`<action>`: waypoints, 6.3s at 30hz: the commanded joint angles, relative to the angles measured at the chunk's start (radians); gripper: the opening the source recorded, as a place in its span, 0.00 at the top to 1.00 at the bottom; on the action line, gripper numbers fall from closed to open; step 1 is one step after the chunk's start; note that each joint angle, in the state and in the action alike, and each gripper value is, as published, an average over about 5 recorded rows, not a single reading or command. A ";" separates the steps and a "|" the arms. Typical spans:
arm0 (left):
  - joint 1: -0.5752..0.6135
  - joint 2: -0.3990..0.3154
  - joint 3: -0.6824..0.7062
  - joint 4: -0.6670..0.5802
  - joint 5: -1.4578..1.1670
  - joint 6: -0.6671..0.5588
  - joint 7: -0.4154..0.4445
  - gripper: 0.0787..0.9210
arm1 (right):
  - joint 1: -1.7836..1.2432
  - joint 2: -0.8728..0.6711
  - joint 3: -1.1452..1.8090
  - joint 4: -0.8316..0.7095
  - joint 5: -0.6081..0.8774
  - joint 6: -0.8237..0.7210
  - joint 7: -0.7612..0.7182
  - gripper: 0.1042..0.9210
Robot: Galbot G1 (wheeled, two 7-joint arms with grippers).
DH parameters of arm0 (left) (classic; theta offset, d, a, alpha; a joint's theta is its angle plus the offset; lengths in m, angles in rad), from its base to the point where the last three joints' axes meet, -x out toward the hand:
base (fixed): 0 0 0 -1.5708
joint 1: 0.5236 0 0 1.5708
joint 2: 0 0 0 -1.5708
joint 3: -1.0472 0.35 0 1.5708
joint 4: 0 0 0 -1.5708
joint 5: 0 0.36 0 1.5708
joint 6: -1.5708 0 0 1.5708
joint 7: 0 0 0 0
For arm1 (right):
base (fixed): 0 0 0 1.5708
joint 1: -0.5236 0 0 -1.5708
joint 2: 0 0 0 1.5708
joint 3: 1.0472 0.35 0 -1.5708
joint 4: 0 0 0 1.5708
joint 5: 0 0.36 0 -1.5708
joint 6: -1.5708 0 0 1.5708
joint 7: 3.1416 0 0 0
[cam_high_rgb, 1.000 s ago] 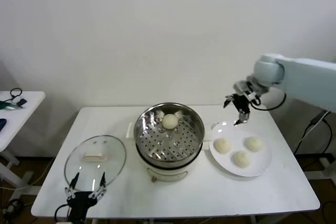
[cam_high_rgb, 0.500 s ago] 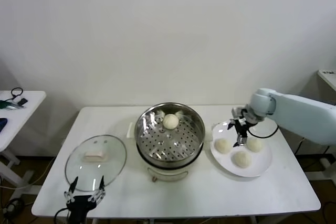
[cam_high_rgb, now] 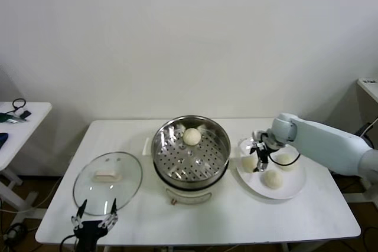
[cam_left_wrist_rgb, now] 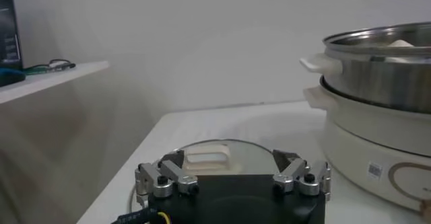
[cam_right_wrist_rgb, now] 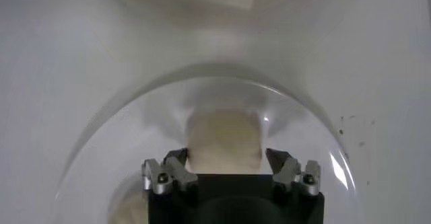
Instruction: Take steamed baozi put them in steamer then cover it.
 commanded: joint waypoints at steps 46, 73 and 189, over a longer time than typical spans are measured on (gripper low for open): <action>0.007 0.006 0.019 -0.034 -0.002 -0.002 -0.006 0.12 | 0.402 0.511 -0.297 0.258 0.538 -0.336 0.280 0.35; 0.023 0.006 0.023 -0.055 0.009 0.002 -0.006 0.12 | 0.774 0.115 -0.443 0.386 0.491 -0.084 -0.020 0.12; 0.023 -0.015 0.002 -0.028 0.021 -0.018 -0.020 0.12 | 0.481 0.365 -0.359 0.481 -0.401 0.584 0.077 0.25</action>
